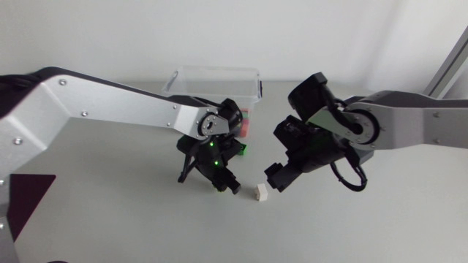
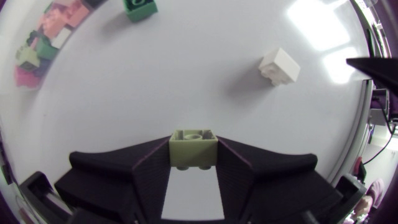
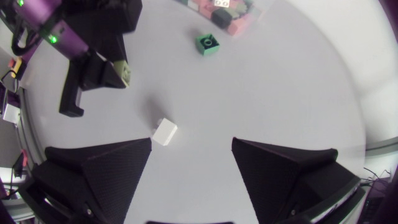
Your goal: Place the duplo bricks in the container
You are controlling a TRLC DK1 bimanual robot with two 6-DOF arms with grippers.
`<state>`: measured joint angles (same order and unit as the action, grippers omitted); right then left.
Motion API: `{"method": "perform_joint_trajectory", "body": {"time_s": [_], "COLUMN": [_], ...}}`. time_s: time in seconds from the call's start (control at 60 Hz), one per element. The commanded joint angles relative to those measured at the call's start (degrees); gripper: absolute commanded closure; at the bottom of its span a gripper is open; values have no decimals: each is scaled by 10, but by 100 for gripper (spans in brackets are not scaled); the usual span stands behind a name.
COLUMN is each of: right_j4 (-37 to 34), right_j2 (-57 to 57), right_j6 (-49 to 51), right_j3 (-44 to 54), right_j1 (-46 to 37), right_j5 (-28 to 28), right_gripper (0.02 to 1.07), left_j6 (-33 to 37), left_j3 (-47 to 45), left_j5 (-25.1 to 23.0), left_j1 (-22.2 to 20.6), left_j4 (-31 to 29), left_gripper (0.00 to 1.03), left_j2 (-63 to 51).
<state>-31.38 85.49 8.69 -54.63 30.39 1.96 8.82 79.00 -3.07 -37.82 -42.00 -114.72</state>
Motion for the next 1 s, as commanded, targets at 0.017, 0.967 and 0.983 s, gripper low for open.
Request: {"method": "perform_joint_trajectory", "body": {"time_s": [0.017, 0.967, 0.983], "right_j4": [-31, -152, -151], "right_j2": [54, 286, 286], "right_j6": [-46, -155, -155], "right_j3": [-41, -200, -200], "right_j1": [12, 40, 40], "right_j5": [9, 10, 10], "right_gripper": [15, 51, 52], "left_j6": [8, 47, 47], "left_j3": [-17, 87, 90], "left_j5": [1, 0, 0], "left_j1": [14, 137, 139], "left_j4": [-9, 47, 49], "left_gripper": [67, 64, 64], "left_j2": [62, 143, 143]}}
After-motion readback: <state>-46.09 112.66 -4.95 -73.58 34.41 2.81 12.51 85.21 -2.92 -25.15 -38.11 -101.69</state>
